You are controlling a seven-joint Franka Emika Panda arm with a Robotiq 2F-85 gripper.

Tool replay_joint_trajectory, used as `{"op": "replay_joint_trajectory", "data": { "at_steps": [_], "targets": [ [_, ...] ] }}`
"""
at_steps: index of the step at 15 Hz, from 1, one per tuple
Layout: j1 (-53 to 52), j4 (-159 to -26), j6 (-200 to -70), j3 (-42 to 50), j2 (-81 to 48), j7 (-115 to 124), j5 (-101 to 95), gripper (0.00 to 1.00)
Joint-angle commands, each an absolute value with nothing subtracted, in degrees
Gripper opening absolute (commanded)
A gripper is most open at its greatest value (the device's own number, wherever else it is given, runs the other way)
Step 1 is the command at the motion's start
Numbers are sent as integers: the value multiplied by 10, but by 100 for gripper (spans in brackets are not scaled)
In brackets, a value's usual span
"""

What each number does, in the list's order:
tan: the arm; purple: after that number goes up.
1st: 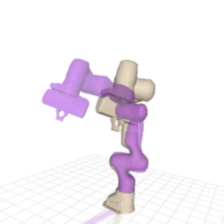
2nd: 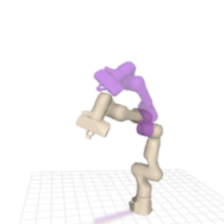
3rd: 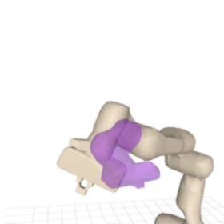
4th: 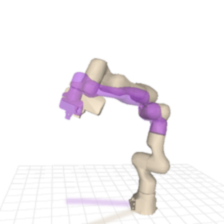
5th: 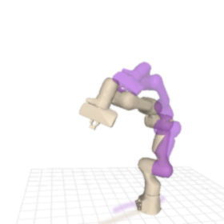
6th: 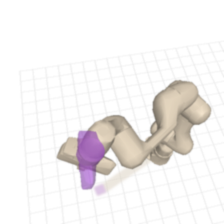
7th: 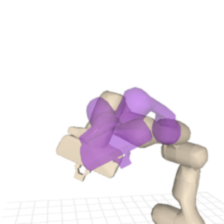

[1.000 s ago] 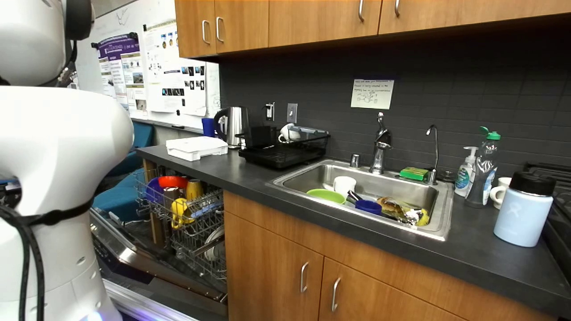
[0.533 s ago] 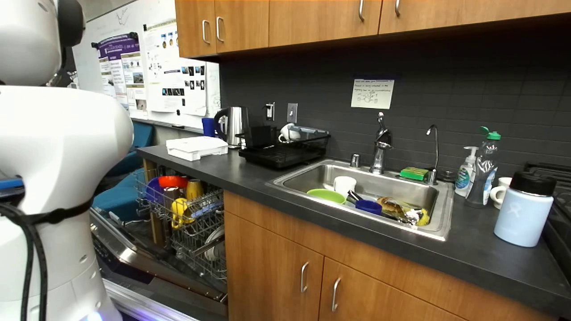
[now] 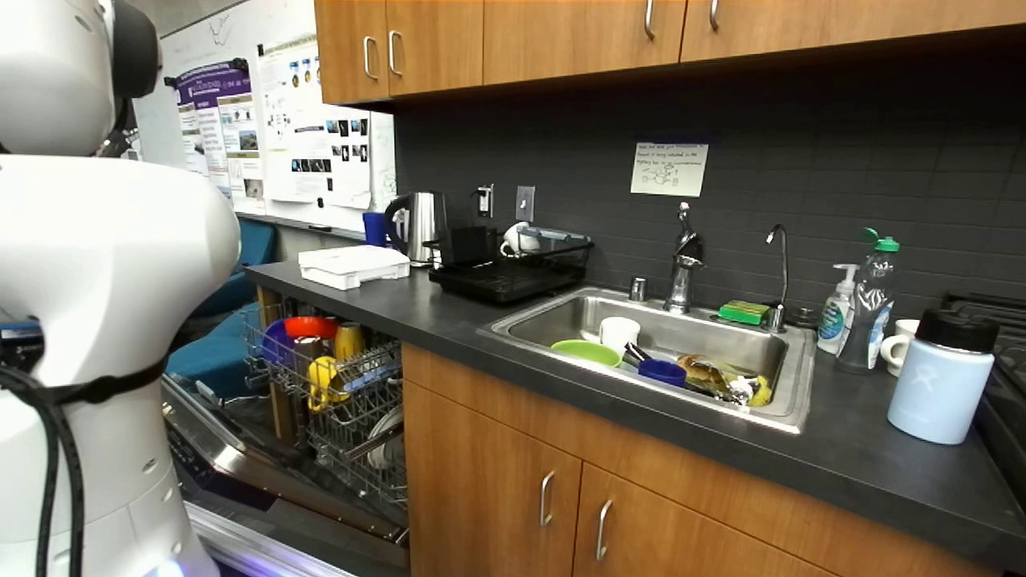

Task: Close the dishwasher.

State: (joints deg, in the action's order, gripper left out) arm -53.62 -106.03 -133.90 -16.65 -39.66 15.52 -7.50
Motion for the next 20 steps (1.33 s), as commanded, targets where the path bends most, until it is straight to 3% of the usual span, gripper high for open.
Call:
{"op": "replay_joint_trajectory", "data": {
  "at_steps": [1,20],
  "targets": [
    [-524,-1033,-1346,-169,-415,139,-31,100],
    [-545,-1005,-1429,-161,-505,120,-10,100]
  ]
}}
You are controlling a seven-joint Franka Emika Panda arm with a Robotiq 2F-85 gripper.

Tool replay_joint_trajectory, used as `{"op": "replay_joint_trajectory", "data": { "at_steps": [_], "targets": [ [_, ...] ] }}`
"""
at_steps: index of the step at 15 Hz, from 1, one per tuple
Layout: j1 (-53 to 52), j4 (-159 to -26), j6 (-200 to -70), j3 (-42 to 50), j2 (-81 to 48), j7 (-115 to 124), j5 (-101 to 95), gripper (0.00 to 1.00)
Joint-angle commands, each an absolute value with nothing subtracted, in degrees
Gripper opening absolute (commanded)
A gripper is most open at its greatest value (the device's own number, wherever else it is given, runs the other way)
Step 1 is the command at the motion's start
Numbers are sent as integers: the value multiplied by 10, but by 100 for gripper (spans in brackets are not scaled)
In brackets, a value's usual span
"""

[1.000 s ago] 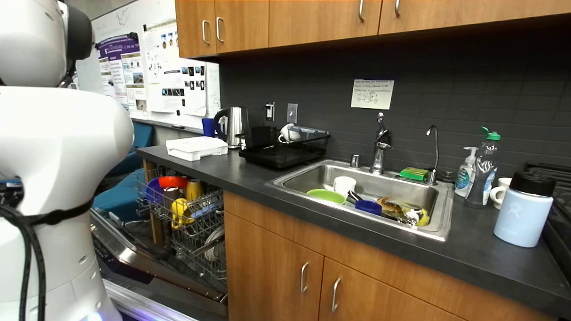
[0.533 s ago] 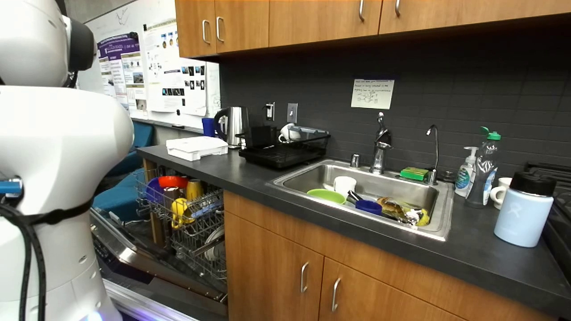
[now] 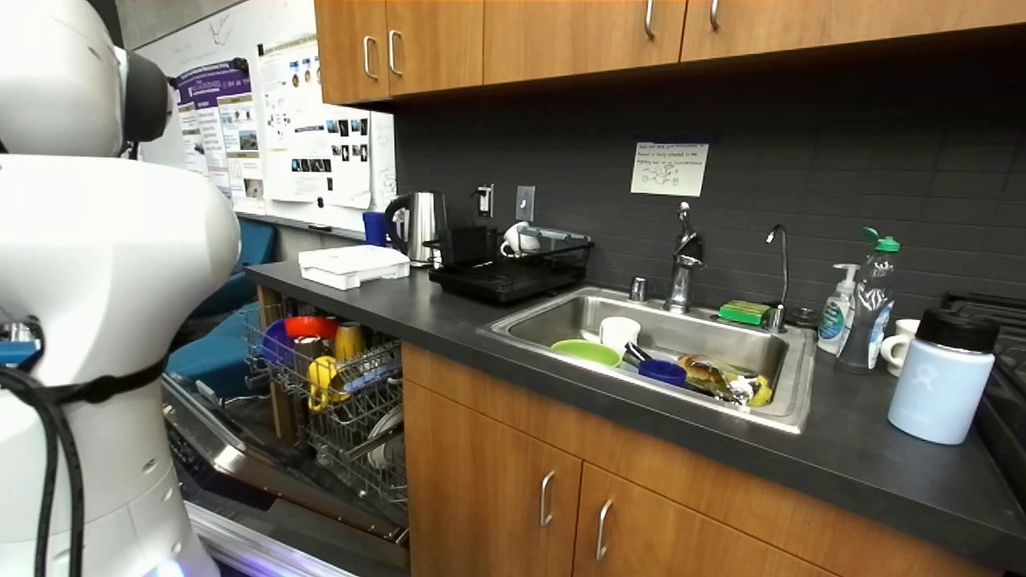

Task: Close the dishwasher.

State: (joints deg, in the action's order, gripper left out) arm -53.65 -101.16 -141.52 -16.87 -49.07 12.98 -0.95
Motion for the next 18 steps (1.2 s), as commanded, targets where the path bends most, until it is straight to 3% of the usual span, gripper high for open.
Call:
{"op": "replay_joint_trajectory", "data": {
  "at_steps": [1,18],
  "targets": [
    [-548,-1003,-1434,-157,-510,119,-13,100],
    [-560,-964,-1461,-88,-546,112,-70,100]
  ]
}}
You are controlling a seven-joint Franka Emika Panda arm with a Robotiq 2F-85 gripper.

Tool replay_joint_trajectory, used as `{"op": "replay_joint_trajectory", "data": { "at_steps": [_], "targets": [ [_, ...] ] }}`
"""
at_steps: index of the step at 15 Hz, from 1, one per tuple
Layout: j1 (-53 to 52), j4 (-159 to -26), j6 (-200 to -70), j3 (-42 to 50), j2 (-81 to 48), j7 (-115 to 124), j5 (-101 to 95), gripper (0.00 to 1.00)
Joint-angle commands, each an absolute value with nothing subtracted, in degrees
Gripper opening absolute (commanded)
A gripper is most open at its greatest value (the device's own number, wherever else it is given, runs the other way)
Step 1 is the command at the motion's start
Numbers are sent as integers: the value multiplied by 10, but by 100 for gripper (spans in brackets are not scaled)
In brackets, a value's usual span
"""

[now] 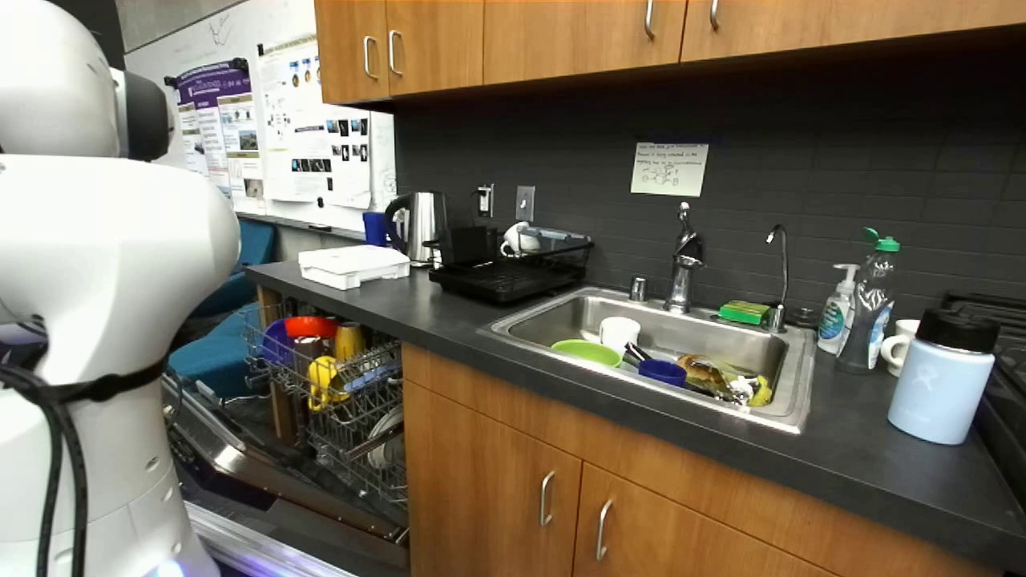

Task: Close the dishwasher.

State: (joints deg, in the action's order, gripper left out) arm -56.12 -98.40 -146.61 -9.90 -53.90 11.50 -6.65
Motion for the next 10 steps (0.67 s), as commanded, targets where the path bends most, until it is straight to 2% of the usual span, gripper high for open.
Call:
{"op": "replay_joint_trajectory", "data": {
  "at_steps": [1,10],
  "targets": [
    [-559,-959,-1462,-79,-546,113,-73,100],
    [-546,-955,-1460,-24,-508,131,-92,100]
  ]
}}
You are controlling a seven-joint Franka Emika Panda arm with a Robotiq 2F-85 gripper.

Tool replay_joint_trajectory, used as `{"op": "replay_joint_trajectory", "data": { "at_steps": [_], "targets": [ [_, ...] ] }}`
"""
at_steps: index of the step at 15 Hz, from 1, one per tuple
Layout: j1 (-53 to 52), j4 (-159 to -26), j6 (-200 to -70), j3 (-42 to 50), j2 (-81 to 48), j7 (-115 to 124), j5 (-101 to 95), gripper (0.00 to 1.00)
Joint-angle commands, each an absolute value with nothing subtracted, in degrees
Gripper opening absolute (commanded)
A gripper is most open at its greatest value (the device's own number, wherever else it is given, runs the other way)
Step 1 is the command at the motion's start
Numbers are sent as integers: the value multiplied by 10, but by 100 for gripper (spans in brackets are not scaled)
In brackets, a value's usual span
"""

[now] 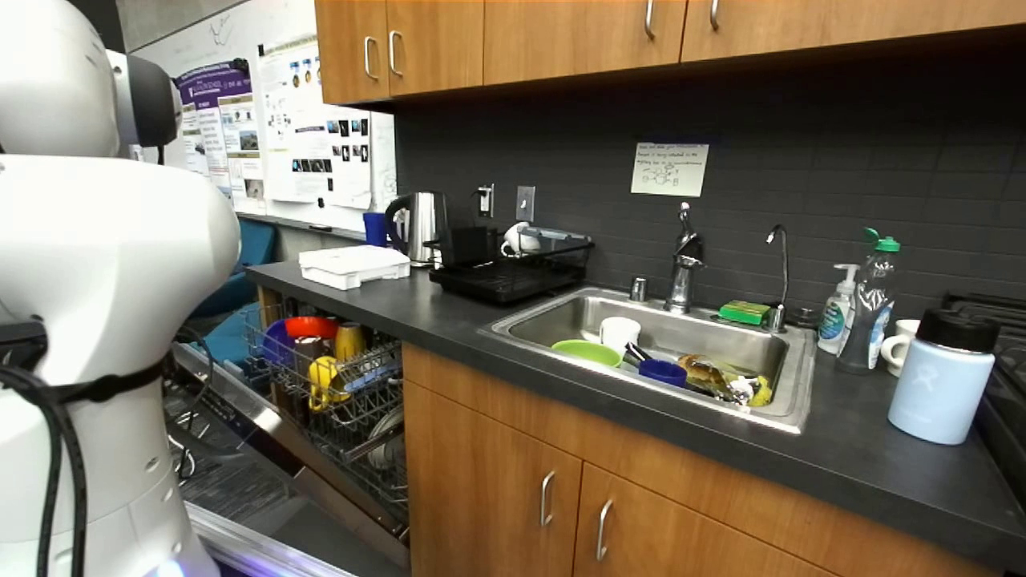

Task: Close the dishwasher.

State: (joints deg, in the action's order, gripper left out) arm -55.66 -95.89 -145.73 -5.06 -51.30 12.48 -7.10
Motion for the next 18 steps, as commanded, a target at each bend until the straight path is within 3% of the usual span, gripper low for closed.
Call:
{"op": "replay_joint_trajectory", "data": {
  "at_steps": [1,10,18],
  "targets": [
    [-545,-955,-1458,-18,-503,135,-97,100],
    [-534,-966,-1460,9,-480,144,-134,100],
    [-585,-907,-1561,154,-528,206,-310,100]
  ]
}}
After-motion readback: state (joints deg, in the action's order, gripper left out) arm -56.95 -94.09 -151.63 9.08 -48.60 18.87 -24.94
